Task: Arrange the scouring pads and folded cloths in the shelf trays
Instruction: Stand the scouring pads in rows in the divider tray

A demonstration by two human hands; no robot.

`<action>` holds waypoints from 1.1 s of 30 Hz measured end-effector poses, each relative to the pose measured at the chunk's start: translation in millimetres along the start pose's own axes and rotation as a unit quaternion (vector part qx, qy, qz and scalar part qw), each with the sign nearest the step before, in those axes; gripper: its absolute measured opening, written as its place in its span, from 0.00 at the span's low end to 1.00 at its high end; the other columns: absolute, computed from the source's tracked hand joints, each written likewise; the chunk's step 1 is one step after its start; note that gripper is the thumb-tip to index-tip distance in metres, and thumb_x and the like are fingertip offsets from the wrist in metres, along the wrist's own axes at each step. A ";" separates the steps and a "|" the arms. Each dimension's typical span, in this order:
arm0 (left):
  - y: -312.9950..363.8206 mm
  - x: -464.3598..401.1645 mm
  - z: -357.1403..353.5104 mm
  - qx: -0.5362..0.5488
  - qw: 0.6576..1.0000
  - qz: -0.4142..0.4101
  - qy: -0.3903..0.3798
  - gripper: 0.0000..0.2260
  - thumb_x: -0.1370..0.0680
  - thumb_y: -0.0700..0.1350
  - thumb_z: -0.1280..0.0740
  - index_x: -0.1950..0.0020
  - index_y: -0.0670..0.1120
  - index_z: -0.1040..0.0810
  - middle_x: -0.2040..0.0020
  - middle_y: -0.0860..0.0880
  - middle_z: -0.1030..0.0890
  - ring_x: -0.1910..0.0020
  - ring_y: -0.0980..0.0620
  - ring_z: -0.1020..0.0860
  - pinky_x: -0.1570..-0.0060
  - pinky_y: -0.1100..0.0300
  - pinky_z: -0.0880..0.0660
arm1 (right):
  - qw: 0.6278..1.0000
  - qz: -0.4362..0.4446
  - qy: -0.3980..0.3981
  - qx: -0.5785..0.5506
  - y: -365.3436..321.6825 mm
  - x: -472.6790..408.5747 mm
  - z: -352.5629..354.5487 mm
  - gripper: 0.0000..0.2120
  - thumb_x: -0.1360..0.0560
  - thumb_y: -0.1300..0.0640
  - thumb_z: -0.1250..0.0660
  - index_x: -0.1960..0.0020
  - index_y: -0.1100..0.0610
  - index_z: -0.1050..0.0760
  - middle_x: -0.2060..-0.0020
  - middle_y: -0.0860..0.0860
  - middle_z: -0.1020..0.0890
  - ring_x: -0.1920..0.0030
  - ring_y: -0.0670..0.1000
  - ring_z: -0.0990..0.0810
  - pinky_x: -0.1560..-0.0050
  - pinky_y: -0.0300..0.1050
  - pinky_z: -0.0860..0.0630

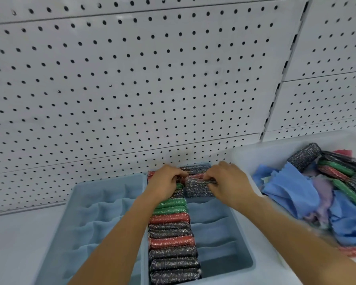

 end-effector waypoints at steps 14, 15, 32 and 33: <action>3.0 14.1 -2.8 -0.022 1.000 0.003 0.020 0.18 0.19 0.36 0.42 0.33 0.51 0.24 0.34 0.49 0.23 0.37 0.49 0.25 0.38 0.54 0.28 | 0.982 -0.009 -0.126 0.138 -8.6 -21.5 -30.2 0.14 0.26 0.64 0.35 0.42 0.56 0.24 0.44 0.52 0.25 0.39 0.54 0.29 0.50 0.49 0.25; 7.0 15.8 -1.3 -0.013 0.999 0.005 0.038 0.18 0.18 0.37 0.42 0.33 0.52 0.24 0.35 0.49 0.22 0.40 0.50 0.24 0.40 0.56 0.27 | 0.985 -0.007 -0.133 0.114 -8.6 -18.6 -25.7 0.15 0.26 0.62 0.34 0.39 0.55 0.25 0.43 0.53 0.26 0.39 0.54 0.29 0.49 0.50 0.25; 234.6 1.2 -114.8 0.138 0.962 -0.224 -0.074 0.12 0.23 0.46 0.31 0.40 0.48 0.19 0.48 0.52 0.16 0.48 0.58 0.19 0.44 0.62 0.26 | 0.940 -0.322 0.105 -0.027 202.8 179.5 126.0 0.12 0.25 0.58 0.31 0.42 0.55 0.20 0.43 0.54 0.20 0.41 0.57 0.23 0.42 0.53 0.26; 241.5 0.0 -124.9 0.130 0.958 -0.227 -0.116 0.13 0.22 0.47 0.31 0.39 0.48 0.20 0.47 0.51 0.16 0.47 0.57 0.20 0.44 0.63 0.26 | 0.934 -0.346 0.092 -0.007 215.1 185.2 128.8 0.14 0.25 0.57 0.31 0.39 0.55 0.22 0.40 0.55 0.22 0.38 0.59 0.25 0.39 0.53 0.28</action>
Point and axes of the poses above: each hand's wrist, its own x-axis away from the middle knuckle, its own z-axis out of the back of the hand, y = z × x, the point moved 4 cm from there along -x, towards the middle knuckle
